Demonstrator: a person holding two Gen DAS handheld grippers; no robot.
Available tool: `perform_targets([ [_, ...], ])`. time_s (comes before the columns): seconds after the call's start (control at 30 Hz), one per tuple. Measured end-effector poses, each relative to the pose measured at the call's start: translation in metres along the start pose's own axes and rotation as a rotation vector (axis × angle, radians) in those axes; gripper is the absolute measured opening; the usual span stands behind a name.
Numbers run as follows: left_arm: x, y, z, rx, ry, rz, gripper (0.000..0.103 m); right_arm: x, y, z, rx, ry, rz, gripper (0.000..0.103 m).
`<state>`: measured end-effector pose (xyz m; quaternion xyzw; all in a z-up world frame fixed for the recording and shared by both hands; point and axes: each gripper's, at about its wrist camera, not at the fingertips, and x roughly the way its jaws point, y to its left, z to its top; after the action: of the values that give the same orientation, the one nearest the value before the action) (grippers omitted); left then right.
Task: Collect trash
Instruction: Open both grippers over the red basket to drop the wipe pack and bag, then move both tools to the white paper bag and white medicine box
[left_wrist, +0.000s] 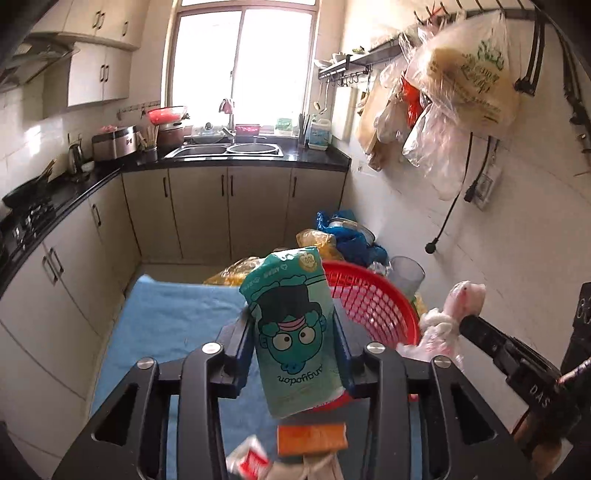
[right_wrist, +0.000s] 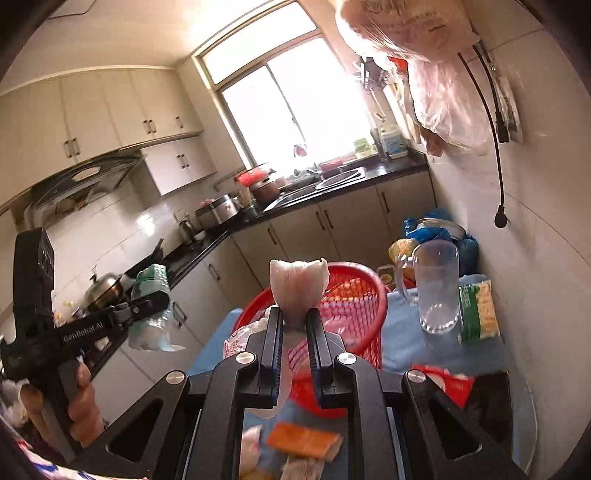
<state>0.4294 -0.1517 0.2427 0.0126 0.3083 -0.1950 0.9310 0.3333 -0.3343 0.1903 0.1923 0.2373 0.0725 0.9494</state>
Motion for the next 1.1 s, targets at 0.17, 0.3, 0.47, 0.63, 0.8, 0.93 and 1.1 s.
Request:
perform_targets([
  [0.17,0.044,-0.017,0.011,0.043,0.034,-0.016,0.054,0.036,-0.001,0.009,-0.027,0.033,-0.060,0.015],
  [0.3,0.047,-0.016,0.008,0.029,0.024,-0.042,0.075,0.050,-0.009,0.005,-0.009,0.049,-0.058,0.033],
  [0.47,0.027,0.000,-0.001,0.027,0.009,-0.024,0.076,0.047,-0.016,0.003,-0.002,0.032,-0.073,0.069],
  [0.63,-0.007,0.024,-0.020,-0.020,-0.011,0.008,0.076,0.028,-0.014,-0.003,0.006,0.036,-0.063,0.069],
  [0.8,-0.048,0.047,-0.058,-0.051,-0.011,0.051,0.077,-0.006,-0.004,-0.018,-0.014,0.049,-0.047,0.072],
  [0.93,-0.068,0.054,-0.095,-0.014,0.011,0.085,0.077,-0.031,0.004,-0.043,-0.039,0.094,-0.043,0.076],
  [1.1,-0.072,0.053,-0.144,0.052,0.070,0.108,0.079,-0.048,0.008,-0.083,-0.069,0.190,-0.034,0.077],
])
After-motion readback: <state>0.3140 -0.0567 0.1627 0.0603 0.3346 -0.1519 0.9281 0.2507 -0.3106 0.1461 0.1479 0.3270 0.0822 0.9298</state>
